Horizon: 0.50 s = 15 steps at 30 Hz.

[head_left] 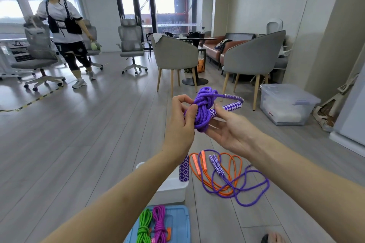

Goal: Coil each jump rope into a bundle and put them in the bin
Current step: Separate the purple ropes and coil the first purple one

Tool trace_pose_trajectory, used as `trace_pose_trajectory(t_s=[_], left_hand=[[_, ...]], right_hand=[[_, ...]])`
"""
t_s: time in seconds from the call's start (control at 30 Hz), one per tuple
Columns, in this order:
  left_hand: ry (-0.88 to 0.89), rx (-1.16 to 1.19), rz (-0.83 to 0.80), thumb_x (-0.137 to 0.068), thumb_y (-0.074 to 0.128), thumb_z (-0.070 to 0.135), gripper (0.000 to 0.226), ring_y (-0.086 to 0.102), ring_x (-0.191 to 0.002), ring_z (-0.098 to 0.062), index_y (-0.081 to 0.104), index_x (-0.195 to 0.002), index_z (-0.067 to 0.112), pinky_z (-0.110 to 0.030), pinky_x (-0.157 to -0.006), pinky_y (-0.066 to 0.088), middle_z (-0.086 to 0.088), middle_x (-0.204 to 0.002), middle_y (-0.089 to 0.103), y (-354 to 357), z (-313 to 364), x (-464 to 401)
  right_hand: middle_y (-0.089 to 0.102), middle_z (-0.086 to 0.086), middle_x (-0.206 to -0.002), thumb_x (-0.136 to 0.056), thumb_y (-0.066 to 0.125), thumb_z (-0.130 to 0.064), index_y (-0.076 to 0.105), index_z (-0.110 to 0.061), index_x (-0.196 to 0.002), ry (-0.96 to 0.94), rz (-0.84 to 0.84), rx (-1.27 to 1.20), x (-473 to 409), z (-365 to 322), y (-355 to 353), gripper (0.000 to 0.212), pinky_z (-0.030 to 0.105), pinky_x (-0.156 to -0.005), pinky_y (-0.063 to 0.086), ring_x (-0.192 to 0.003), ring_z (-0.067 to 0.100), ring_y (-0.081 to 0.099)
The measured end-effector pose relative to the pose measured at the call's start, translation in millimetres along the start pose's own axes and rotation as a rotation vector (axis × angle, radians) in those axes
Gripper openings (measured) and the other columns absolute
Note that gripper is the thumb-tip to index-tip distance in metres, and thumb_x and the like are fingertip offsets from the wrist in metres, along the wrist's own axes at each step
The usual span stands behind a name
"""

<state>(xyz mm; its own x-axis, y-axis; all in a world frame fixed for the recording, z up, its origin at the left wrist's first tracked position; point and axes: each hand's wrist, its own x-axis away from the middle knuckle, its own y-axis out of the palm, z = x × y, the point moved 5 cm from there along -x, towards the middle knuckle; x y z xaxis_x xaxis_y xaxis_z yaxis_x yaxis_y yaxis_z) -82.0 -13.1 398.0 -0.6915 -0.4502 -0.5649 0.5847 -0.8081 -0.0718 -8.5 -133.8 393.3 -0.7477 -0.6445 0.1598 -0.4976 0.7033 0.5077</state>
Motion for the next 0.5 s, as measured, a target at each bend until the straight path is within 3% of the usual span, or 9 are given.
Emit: trace_pose_trajectory(t_s=[0.1,0.2,0.37,0.5], left_hand=[[0.001,-0.040,-0.040,-0.109,0.045,0.025,0.008,0.057,-0.075,-0.009,0.047,-0.116,0.024,-0.022,-0.057,0.045,0.003,-0.093,0.056,-4,-4,0],[-0.046,0.022,-0.063,-0.110,0.043,0.022,0.006,0.053,-0.064,-0.008,0.047,-0.113,0.026,-0.019,-0.050,0.039,-0.001,-0.087,0.056,-8,-6,0],[-0.204,0.196,-0.014,-0.111,0.039,0.025,0.010,0.038,-0.052,-0.011,0.047,-0.110,0.020,-0.022,-0.045,0.031,0.000,-0.071,0.052,-8,-18,4],[-0.282,0.340,0.042,-0.112,0.037,0.026,0.014,0.030,-0.046,-0.011,0.049,-0.107,0.020,-0.022,-0.042,0.028,0.003,-0.062,0.047,-7,-23,3]], right_hand=[[0.076,0.022,-0.109,-0.103,0.060,-0.026,0.071,-0.005,-0.113,0.033,0.053,0.100,6,-3,-4,0.026,0.046,-0.091,0.060,-0.100,0.034,0.076],[0.075,0.027,-0.104,-0.106,0.054,-0.015,0.070,-0.003,-0.106,0.041,0.074,0.050,10,-5,-2,0.020,0.044,-0.083,0.060,-0.095,0.037,0.075],[0.068,0.036,-0.116,-0.108,0.048,-0.011,0.059,0.010,-0.128,0.060,0.137,-0.087,6,7,6,0.030,0.051,-0.088,0.057,-0.108,0.048,0.069],[0.068,0.035,-0.118,-0.108,0.047,-0.009,0.058,0.011,-0.128,0.030,0.136,-0.172,5,10,13,0.031,0.050,-0.078,0.058,-0.106,0.046,0.070]])
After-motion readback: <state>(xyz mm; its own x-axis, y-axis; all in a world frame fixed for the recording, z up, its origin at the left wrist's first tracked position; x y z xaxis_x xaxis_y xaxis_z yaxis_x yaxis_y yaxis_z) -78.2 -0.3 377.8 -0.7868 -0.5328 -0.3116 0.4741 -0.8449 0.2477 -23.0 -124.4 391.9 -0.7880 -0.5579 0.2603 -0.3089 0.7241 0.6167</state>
